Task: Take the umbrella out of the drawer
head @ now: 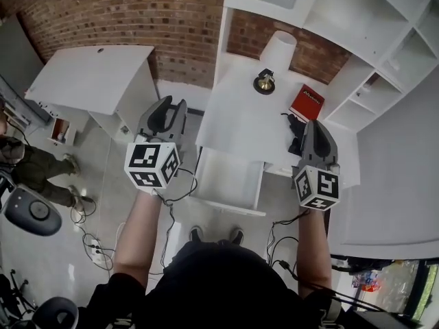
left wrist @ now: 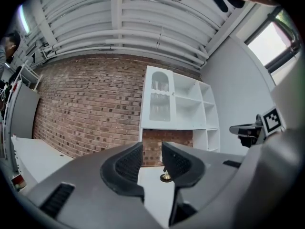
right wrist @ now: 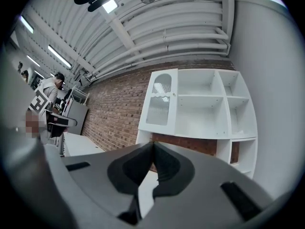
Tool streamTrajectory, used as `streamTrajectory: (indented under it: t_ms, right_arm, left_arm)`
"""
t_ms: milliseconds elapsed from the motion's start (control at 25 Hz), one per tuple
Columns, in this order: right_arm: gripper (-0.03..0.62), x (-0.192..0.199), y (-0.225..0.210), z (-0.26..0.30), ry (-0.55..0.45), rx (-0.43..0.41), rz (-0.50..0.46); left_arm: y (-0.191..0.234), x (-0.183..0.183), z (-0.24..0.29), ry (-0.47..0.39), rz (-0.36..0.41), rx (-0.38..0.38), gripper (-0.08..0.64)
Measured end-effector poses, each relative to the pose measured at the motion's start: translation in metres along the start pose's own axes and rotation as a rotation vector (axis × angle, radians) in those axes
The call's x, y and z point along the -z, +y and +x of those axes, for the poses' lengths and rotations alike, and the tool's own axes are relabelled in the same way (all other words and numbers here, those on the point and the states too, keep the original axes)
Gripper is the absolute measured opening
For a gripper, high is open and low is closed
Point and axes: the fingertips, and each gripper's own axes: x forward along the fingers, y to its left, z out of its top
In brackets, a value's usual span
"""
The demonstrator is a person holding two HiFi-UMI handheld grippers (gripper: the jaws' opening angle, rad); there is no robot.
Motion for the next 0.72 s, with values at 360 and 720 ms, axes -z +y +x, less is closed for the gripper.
streamTrajectory:
  t_ms: [360, 720]
  right_arm:
    - [-0.002, 0.019, -0.035, 0.0, 0.0, -0.045, 0.024]
    - [-0.002, 0.026, -0.051, 0.001, 0.006, -0.055, 0.024]
  left_arm:
    - [-0.038, 0.007, 0.011, 0.016, 0.01, -0.015, 0.123]
    - [-0.056, 0.011, 0.018, 0.022, -0.008, -0.008, 0.123]
